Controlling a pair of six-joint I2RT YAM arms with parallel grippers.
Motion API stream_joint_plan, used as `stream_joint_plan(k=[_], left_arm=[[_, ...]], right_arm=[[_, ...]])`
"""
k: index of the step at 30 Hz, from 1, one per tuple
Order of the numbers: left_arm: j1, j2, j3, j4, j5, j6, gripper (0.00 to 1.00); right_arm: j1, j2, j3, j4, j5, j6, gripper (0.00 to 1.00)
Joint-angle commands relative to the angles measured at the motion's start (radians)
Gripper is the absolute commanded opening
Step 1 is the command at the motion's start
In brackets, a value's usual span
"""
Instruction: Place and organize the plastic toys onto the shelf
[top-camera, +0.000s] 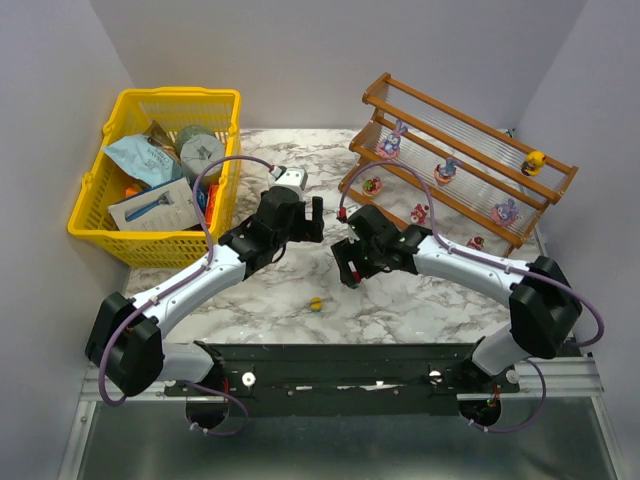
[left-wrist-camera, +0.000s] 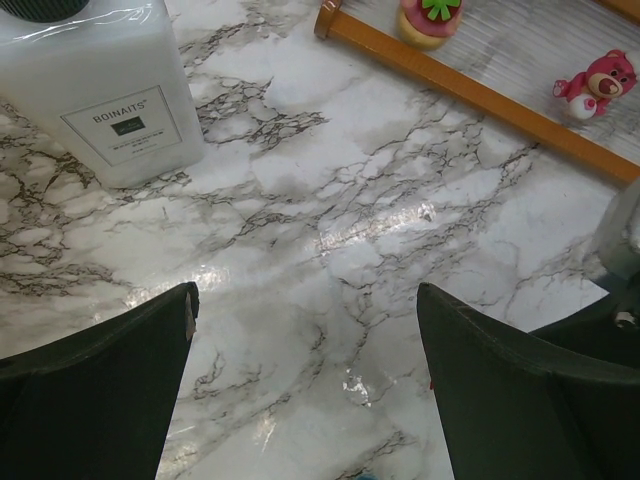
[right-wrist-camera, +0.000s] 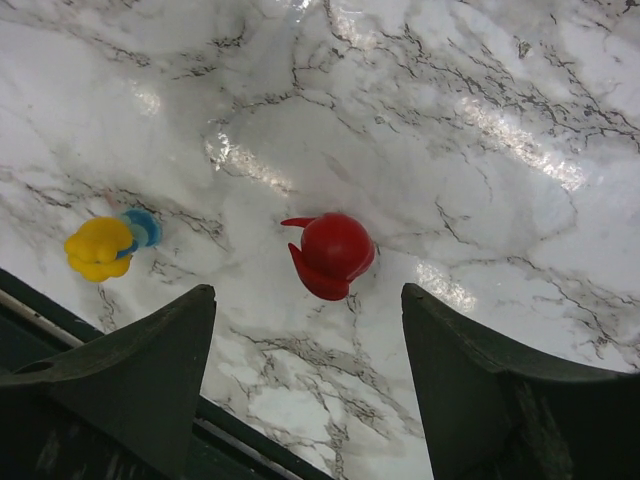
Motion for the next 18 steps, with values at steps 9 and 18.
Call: stream_joint_plan(k=[9, 18], left_arm=[[0.011, -0.009, -0.013, 0.021, -0.007, 0.003, 0.99], [0.011, -0.009, -0.012, 0.021, 0.002, 0.004, 0.99]], right_arm=[[0.005, 0.11, -0.007, 0.094, -0.011, 0.091, 0.71], [0.006, 0.164, -0.004, 0.091, 0.023, 0.099, 0.67]])
